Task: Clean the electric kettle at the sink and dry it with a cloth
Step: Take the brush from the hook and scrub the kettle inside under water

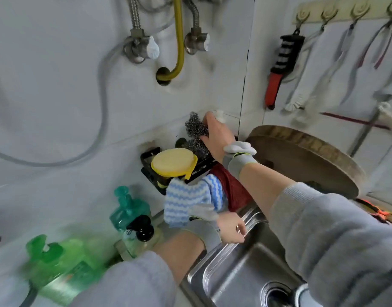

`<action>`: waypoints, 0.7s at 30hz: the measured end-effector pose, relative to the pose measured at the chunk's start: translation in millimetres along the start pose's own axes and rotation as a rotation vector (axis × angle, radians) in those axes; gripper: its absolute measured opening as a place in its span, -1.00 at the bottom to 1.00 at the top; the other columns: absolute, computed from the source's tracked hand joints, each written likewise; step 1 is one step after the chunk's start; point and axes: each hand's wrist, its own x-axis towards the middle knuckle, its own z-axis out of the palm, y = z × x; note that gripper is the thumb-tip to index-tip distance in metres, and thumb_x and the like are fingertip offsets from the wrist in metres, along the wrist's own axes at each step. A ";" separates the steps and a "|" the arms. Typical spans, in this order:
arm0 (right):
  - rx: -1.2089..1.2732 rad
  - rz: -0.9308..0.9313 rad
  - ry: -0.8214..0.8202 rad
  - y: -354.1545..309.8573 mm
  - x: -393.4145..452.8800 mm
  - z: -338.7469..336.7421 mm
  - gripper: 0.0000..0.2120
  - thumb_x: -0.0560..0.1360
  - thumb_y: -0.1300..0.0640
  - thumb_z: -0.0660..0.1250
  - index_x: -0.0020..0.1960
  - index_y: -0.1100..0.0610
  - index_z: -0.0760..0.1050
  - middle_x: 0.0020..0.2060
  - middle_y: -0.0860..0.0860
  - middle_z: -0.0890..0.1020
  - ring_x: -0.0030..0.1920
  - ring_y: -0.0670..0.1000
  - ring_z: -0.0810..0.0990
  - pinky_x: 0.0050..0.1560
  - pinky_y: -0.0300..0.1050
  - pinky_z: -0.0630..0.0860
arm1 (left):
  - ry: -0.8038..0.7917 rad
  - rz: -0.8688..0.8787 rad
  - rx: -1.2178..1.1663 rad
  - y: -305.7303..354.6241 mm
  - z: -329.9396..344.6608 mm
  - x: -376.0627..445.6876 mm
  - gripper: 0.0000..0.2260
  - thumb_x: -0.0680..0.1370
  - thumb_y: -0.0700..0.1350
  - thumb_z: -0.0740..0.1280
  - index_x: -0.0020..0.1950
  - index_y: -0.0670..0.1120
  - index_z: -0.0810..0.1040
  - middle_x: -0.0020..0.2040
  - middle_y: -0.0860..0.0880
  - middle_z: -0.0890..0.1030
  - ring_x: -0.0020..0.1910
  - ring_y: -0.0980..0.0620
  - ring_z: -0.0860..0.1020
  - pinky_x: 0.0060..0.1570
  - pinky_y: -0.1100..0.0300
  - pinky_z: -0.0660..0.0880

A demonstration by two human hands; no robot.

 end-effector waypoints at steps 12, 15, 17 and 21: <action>-0.031 -0.013 -0.364 21.2 0.0 -3.2 -0.57 0.62 0.05 0.14 0.47 0.11 0.27 0.47 0.07 0.29 0.48 0.06 0.22 0.44 -0.08 0.15 | -0.030 0.043 -0.023 -1.0 -17.0 -0.5 -0.73 0.49 -0.13 0.34 0.18 -0.12 0.61 -0.17 0.02 0.56 -0.18 0.14 0.46 -0.22 0.42 0.34; -0.091 0.012 -0.248 36.3 -4.1 -59.7 -0.69 0.59 0.08 0.18 0.27 0.13 0.50 0.22 0.09 0.58 0.23 0.13 0.52 0.20 -0.05 0.43 | -0.005 0.101 -0.091 22.1 -45.3 4.4 -0.75 0.48 -0.15 0.35 0.15 -0.12 0.61 -0.13 -0.09 0.68 -0.23 0.11 0.54 -0.02 0.23 0.51; -0.143 0.052 -0.187 49.2 -10.3 -105.7 -0.75 0.57 0.12 0.20 0.16 0.14 0.57 0.08 0.10 0.64 0.09 0.14 0.58 0.09 -0.03 0.50 | 0.035 0.154 -0.132 44.7 -73.3 11.4 -0.78 0.50 -0.17 0.34 0.14 -0.13 0.60 -0.07 -0.14 0.70 -0.26 0.09 0.57 0.01 0.16 0.54; -0.210 0.135 -0.047 75.2 -33.4 -185.5 -0.76 0.56 0.15 0.20 0.12 0.16 0.59 0.03 0.11 0.65 0.05 0.15 0.59 0.07 -0.04 0.51 | 0.057 0.219 -0.173 96.5 -140.0 24.0 -0.79 0.58 -0.16 0.28 0.20 -0.16 0.52 0.00 -0.15 0.68 -0.19 0.05 0.61 -0.15 0.29 0.53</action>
